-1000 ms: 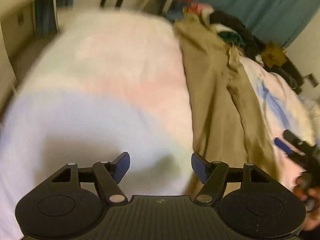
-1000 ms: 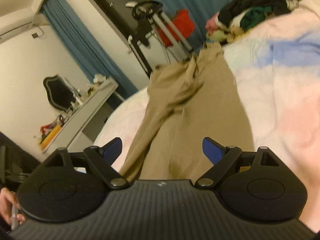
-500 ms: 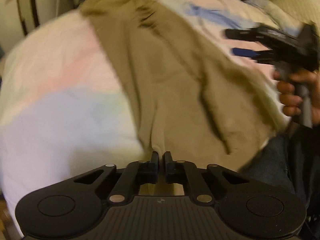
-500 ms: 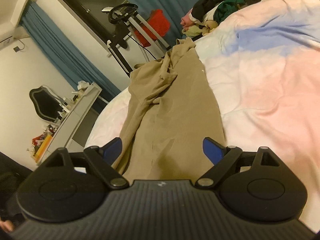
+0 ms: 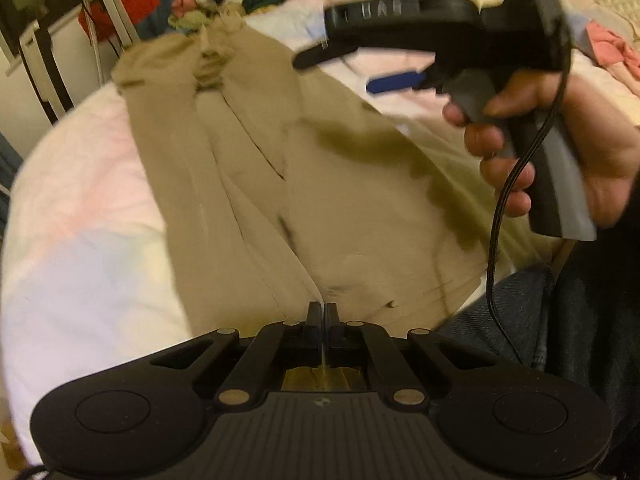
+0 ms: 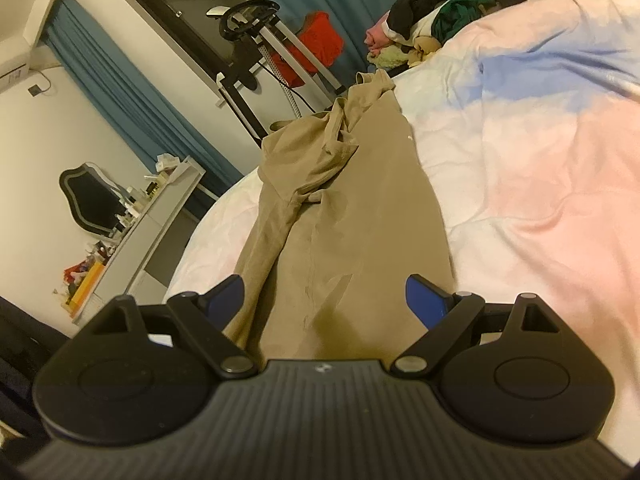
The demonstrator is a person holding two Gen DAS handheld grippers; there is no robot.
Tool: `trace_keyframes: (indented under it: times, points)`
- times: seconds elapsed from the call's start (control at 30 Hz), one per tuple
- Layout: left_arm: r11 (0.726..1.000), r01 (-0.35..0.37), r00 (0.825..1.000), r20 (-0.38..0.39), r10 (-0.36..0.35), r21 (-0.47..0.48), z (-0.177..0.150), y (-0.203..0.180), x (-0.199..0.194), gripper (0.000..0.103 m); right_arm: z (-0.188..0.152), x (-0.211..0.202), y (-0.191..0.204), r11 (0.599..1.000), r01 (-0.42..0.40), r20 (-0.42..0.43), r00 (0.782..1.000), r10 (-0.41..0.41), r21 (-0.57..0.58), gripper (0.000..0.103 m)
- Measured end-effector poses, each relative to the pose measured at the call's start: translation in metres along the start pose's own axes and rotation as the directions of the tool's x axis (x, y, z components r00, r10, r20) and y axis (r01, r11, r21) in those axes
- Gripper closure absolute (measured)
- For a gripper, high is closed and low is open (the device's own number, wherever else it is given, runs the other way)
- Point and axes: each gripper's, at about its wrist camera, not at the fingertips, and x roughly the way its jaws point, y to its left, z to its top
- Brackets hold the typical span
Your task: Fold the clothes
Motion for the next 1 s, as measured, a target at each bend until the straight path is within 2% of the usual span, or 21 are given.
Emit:
trace_keyframes:
  times: [0.1, 0.2, 0.27, 0.33, 0.37, 0.4, 0.47, 0.5, 0.57, 0.6, 0.67, 0.7, 0.77, 0.83, 0.9, 0.93, 1.0]
  points:
    - [0.995, 0.048, 0.999, 0.020, -0.046, -0.086, -0.004, 0.015, -0.003, 0.100, 0.001, -0.007, 0.000, 1.000, 0.005, 0.009, 1.000, -0.005, -0.011, 0.014]
    - [0.981, 0.096, 0.995, 0.044, -0.090, -0.170, -0.007, 0.030, -0.007, 0.088, 0.002, -0.016, -0.003, 1.000, 0.009, 0.002, 1.000, -0.009, -0.003, 0.014]
    - [0.966, 0.129, 0.991, 0.061, -0.118, -0.225, -0.010, 0.040, -0.009, 0.073, 0.001, -0.022, -0.005, 1.000, 0.020, -0.015, 1.000, -0.020, -0.001, 0.014]
    - [0.947, 0.162, 0.986, 0.081, -0.145, -0.278, -0.012, 0.050, -0.012, 0.050, -0.002, -0.029, -0.008, 0.999, 0.036, -0.042, 0.998, -0.036, 0.000, 0.014]
    - [0.936, 0.177, 0.984, 0.091, -0.156, -0.306, -0.013, 0.055, -0.013, 0.042, -0.004, -0.033, -0.009, 0.999, 0.044, -0.055, 0.998, -0.044, 0.003, 0.014]
    - [0.920, 0.165, 0.986, 0.095, -0.140, -0.355, -0.017, 0.068, -0.014, 0.040, -0.007, -0.037, -0.012, 0.999, 0.049, -0.065, 0.997, -0.047, 0.018, 0.014]
    - [0.870, 0.154, 0.988, 0.096, -0.124, -0.468, -0.026, 0.096, -0.012, 0.036, -0.014, -0.045, -0.020, 0.996, 0.058, -0.091, 0.994, -0.052, 0.061, 0.014]
    - [0.832, 0.159, 0.987, 0.091, -0.130, -0.531, -0.031, 0.110, -0.009, 0.036, -0.018, -0.049, -0.025, 0.994, 0.063, -0.109, 0.993, -0.053, 0.088, 0.014]
    - [0.739, 0.170, 0.984, 0.077, -0.158, -0.651, -0.041, 0.134, 0.002, 0.036, -0.026, -0.055, -0.036, 0.986, 0.112, -0.157, 0.983, -0.091, 0.127, 0.015]
    - [0.706, 0.167, 0.984, 0.070, -0.164, -0.688, -0.044, 0.141, 0.008, 0.035, -0.030, -0.057, -0.041, 0.979, 0.145, -0.178, 0.977, -0.119, 0.142, 0.014]
    - [0.671, 0.148, 0.985, 0.048, -0.166, -0.726, -0.046, 0.150, 0.020, 0.033, -0.035, -0.061, -0.053, 0.960, 0.187, -0.206, 0.968, -0.144, 0.209, 0.013]
    - [0.670, 0.135, 0.985, 0.027, -0.170, -0.730, -0.046, 0.149, 0.026, 0.033, -0.037, -0.061, -0.059, 0.950, 0.195, -0.218, 0.966, -0.142, 0.244, 0.013]
    - [0.693, 0.109, 0.985, -0.019, -0.174, -0.712, -0.043, 0.145, 0.038, 0.026, -0.040, -0.056, -0.064, 0.940, 0.202, -0.242, 0.961, -0.135, 0.276, 0.013]
    - [0.705, 0.120, 0.982, -0.018, -0.186, -0.698, -0.042, 0.143, 0.041, 0.017, -0.044, -0.049, -0.064, 0.938, 0.208, -0.273, 0.953, -0.131, 0.278, 0.013]
    - [0.712, 0.130, 0.980, -0.020, -0.198, -0.690, -0.043, 0.142, 0.041, 0.014, -0.045, -0.048, -0.059, 0.943, 0.198, -0.285, 0.951, -0.119, 0.266, 0.015]
    - [0.714, 0.133, 0.979, -0.022, -0.204, -0.688, -0.043, 0.142, 0.040, 0.014, -0.046, -0.048, -0.057, 0.945, 0.186, -0.291, 0.951, -0.105, 0.268, 0.020]
    - [0.717, 0.144, 0.975, -0.028, -0.222, -0.682, -0.046, 0.141, 0.036, 0.014, -0.049, -0.054, -0.060, 0.930, 0.127, -0.287, 0.958, -0.024, 0.346, 0.030]
